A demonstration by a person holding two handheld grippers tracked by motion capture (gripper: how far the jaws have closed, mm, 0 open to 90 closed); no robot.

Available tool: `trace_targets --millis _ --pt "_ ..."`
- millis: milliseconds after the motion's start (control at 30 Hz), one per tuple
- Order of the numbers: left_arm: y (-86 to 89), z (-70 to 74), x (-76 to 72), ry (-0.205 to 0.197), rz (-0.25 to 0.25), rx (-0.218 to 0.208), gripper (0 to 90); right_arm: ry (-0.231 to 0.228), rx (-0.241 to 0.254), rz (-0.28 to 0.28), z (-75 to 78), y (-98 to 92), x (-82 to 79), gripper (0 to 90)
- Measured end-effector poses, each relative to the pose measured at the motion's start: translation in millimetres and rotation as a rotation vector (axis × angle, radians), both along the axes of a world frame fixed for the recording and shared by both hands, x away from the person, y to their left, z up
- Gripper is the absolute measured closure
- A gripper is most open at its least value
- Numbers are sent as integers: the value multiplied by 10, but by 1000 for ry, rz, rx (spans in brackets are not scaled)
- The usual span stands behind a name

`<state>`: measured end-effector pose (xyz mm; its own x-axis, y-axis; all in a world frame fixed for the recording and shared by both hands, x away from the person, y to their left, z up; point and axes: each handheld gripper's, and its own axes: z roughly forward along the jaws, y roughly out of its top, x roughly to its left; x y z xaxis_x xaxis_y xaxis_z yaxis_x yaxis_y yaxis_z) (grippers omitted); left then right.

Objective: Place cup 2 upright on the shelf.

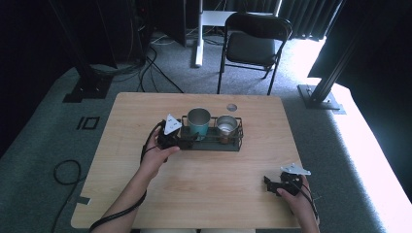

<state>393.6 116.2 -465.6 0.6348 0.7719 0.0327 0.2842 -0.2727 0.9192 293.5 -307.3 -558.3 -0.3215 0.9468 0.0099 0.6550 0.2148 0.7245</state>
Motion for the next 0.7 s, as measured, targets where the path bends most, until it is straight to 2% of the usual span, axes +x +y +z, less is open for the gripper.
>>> trace_targets --millis 267,467,700 --pt "114 21 -128 -15 -2 1 119 0 0 -1 0 0 0 120" --pt "217 9 -177 -5 1 -4 120 0 1 -1 0 0 0 120" --pt "398 -75 -211 9 39 4 121 0 0 0 0 0 0 120"
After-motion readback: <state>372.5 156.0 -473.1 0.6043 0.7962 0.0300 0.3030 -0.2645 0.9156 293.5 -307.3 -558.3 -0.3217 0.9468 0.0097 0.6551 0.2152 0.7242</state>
